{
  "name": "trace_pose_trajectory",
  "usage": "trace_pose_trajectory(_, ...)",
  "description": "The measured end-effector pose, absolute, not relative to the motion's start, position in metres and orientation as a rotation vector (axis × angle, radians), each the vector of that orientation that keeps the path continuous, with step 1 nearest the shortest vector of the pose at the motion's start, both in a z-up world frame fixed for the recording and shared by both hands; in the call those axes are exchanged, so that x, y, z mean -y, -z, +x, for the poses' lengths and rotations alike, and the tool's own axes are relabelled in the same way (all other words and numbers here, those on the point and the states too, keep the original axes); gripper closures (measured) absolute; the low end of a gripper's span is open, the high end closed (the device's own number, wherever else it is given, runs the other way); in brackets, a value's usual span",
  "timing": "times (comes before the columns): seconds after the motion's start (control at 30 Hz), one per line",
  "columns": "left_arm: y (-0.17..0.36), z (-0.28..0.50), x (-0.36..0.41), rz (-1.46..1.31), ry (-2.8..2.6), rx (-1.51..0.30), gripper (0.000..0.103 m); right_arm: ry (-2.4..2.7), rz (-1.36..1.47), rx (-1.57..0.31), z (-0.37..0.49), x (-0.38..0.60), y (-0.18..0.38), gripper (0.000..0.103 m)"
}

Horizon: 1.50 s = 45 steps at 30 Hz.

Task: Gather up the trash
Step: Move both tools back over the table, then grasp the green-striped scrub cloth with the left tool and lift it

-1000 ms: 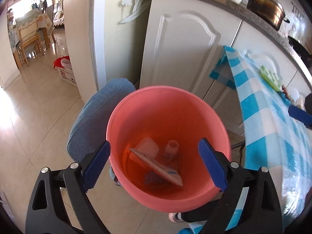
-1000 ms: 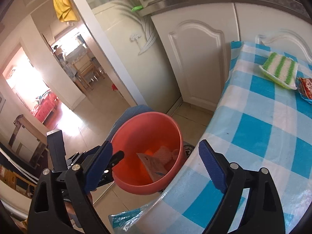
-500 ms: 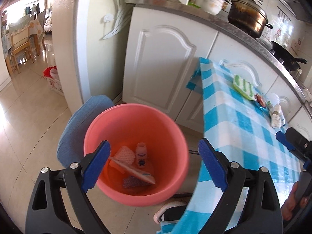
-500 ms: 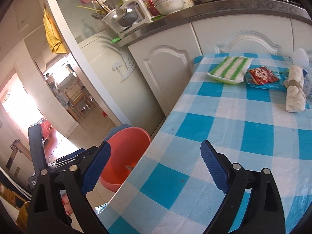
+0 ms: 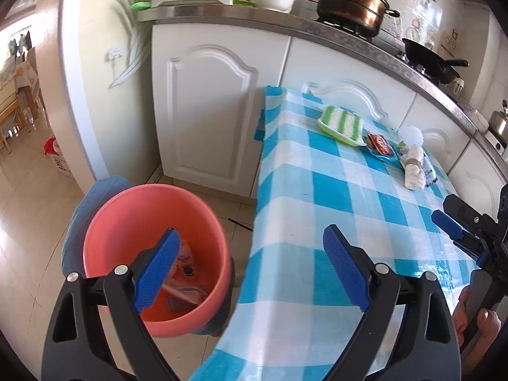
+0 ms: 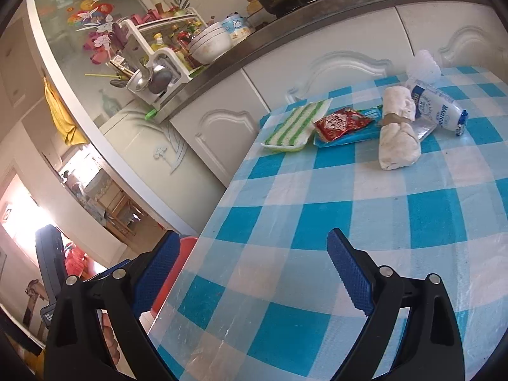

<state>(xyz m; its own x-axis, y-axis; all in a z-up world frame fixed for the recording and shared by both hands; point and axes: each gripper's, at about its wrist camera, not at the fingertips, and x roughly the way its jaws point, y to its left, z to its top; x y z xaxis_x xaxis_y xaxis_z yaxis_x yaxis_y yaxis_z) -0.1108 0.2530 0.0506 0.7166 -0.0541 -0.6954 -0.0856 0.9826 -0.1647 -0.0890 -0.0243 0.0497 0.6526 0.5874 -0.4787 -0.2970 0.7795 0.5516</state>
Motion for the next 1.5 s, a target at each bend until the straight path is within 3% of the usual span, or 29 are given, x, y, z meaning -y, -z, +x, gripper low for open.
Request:
trace_pose_trajectory(0.97,-0.070,-0.024,-0.098,-0.023,0.164,-0.741,0.011,-0.288,0.724,-0.620,-0.073,0.189,-0.023,0.010)
trace_pose_trajectory(1.3,-0.070,0.083,-0.088,0.026,0.162,-0.759,0.011,-0.304,0.786,-0.632,-0.070,0.206,-0.014,0.010)
trace_pose_trajectory(1.5,-0.053,0.158,-0.087,0.009,0.185,-0.889,0.011,-0.316,0.787,-0.627,-0.068,0.207,-0.015,0.010)
